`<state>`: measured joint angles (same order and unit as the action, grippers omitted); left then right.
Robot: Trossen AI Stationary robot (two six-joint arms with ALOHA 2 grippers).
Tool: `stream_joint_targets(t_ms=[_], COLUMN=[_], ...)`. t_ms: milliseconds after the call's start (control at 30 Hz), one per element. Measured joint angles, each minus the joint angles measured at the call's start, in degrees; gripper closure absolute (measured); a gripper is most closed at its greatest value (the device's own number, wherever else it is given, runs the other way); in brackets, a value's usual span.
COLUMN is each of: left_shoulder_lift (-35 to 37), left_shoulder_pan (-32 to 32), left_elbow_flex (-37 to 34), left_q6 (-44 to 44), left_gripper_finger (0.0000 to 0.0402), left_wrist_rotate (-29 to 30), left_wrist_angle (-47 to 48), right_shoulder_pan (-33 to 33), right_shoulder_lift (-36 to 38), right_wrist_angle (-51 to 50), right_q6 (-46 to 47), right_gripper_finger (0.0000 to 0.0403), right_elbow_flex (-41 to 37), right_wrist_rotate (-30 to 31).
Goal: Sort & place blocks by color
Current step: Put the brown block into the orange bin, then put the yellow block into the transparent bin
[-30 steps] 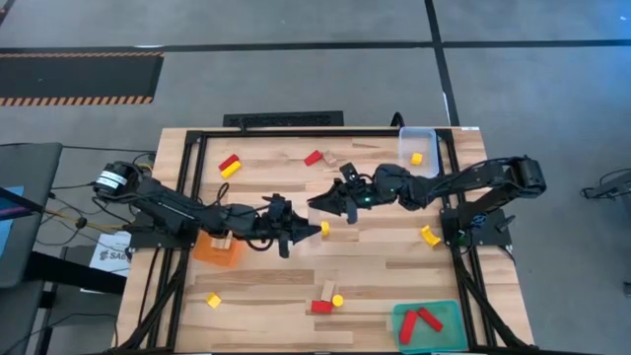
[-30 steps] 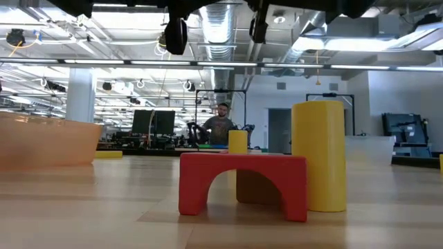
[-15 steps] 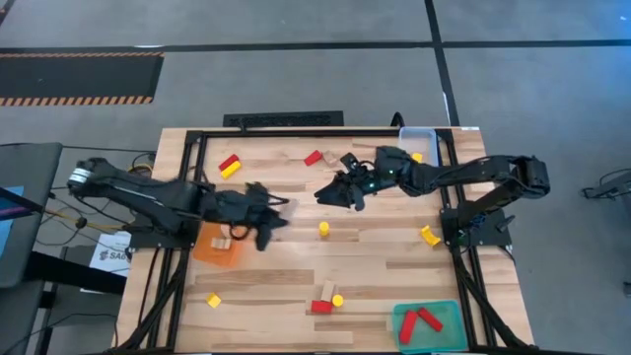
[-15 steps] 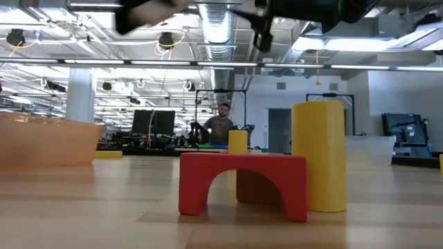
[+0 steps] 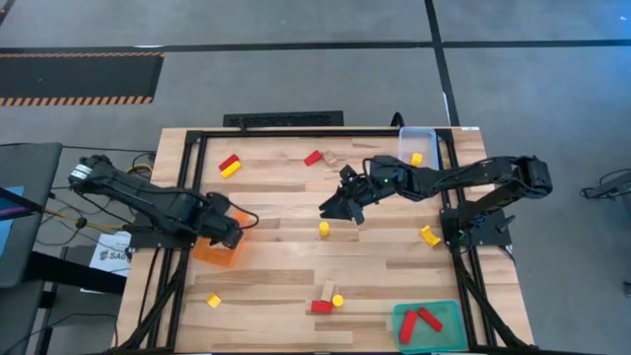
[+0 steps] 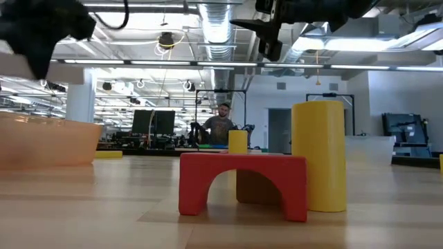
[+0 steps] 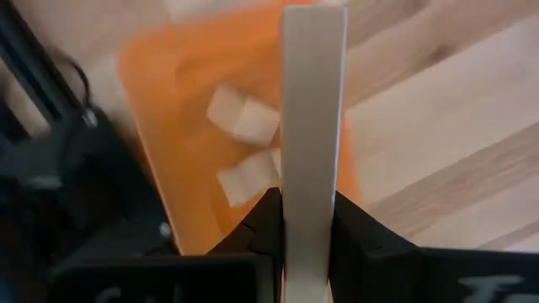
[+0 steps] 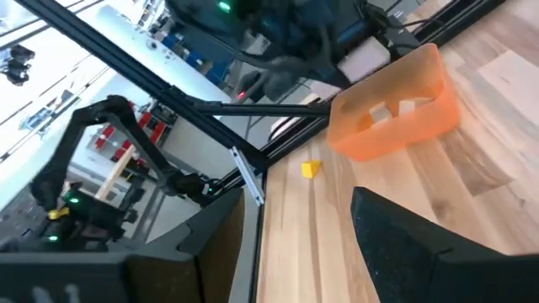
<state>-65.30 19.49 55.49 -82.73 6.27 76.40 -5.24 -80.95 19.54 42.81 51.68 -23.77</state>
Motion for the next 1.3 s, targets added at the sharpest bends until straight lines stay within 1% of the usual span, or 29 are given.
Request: stream_joint_targets(t_ms=[100, 300, 467, 633, 800, 900, 1033, 1100, 1133, 1200, 1300], left_shoulder_lift=[-0.02, -0.06, -0.06, -0.06, 0.06, 0.07, 0.09, 0.09, 0.09, 0.07, -0.86], left_shoulder_pan=[0.02, -0.31, -0.60, -1.38, -1.86, -1.85, -2.27, -3.49, -4.60, -8.30, -16.58], left_elbow_flex=[-3.70, -8.00, -8.26, -8.29, -7.18, -4.63, -0.98, 0.05, 0.41, 0.67, 0.70], left_q6=[1.03, -0.73, -0.60, 0.58, 3.93, 6.02, 6.49, 6.54, 8.06, 15.04, 26.68], left_gripper_finger=[0.0362, 0.0335, 0.0308, 0.0277, 0.0255, 0.0251, 0.0251, 0.0250, 0.0250, 0.0248, 0.0236], left_wrist_rotate=[-1.63, 1.15, 1.39, 1.30, 1.89, 4.81, 11.39, 14.66, 15.97, 16.75, 14.00], left_wrist_angle=[-1.43, -1.36, -1.45, 0.86, -0.10, -1.48, -1.74, -3.53, -5.13, -9.45, -17.16], right_shoulder_pan=[-0.14, -0.15, 0.02, 0.36, 1.03, 1.59, 2.00, 2.34, 2.32, 2.30, 2.61], right_shoulder_lift=[0.00, 0.00, 0.00, 0.00, 0.00, 0.00, -0.02, -0.02, -0.02, -0.02, -0.02], right_wrist_angle=[0.03, 0.05, 0.03, 0.01, -0.15, -0.33, -0.57, -0.58, -0.58, -0.56, -0.56], right_q6=[0.00, 0.04, 0.22, 0.24, 0.28, 0.28, 0.31, 1.00, 1.55, 2.42, 3.38], right_gripper_finger=[0.0164, 0.0165, 0.0165, 0.0165, 0.0165, 0.0165, 0.0165, 0.0165, 0.0165, 0.0165, 0.0165], right_elbow_flex=[0.00, 0.00, 0.00, 0.00, 0.00, 0.00, 0.00, 0.00, 0.00, 0.01, 0.02], right_wrist_rotate=[0.08, 0.15, -0.04, -0.13, -0.32, -0.33, -0.37, -0.35, -0.35, -0.37, -1.25])
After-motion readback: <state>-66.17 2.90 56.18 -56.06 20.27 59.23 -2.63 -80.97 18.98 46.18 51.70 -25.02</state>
